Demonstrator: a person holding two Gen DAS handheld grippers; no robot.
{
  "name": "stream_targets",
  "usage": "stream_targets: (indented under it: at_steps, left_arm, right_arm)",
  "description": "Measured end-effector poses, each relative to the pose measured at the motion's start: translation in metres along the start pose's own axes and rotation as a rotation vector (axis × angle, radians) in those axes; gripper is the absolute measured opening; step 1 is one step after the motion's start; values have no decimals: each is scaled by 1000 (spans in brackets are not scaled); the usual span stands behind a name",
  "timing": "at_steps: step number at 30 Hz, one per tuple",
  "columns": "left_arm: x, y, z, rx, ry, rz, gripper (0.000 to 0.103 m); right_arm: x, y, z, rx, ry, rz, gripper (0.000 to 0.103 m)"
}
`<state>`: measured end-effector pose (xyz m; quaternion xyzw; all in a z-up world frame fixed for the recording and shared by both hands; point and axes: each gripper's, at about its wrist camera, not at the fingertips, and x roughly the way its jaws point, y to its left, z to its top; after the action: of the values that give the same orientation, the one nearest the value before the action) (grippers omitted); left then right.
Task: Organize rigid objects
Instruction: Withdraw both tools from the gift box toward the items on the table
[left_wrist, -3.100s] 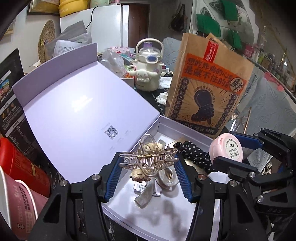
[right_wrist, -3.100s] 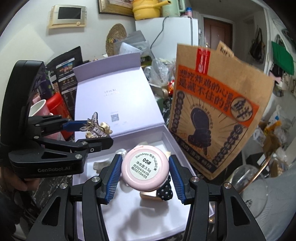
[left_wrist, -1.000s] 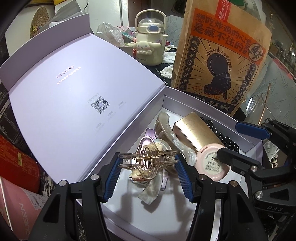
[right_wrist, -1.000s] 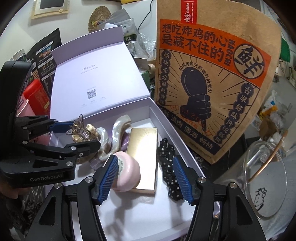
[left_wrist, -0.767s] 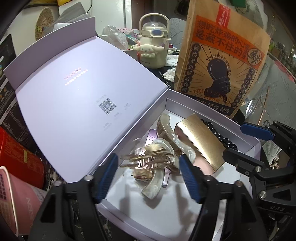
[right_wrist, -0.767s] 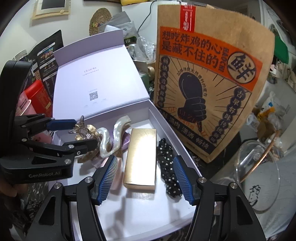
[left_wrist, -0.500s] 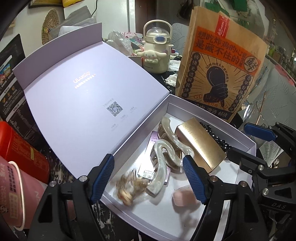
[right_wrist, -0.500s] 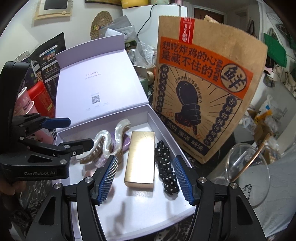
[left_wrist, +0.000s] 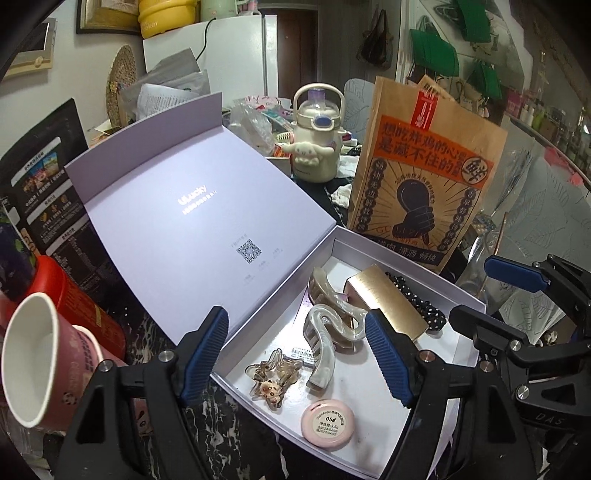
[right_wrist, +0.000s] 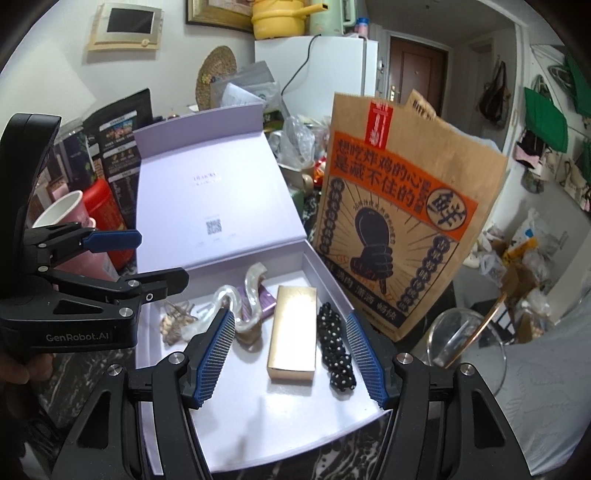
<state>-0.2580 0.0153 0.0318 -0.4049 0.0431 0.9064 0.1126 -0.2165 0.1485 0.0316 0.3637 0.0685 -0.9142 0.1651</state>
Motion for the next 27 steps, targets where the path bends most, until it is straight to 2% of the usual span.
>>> stream_targets:
  at_steps: [15, 27]
  left_arm:
    - [-49, -8, -4, 12, -78, 27, 77]
    - [-82, -11, -21, 15, -112, 28, 77]
  right_arm:
    - [-49, 17, 3, -20, -74, -13, 67]
    - [-80, 29, -7, -25, -109, -10, 70]
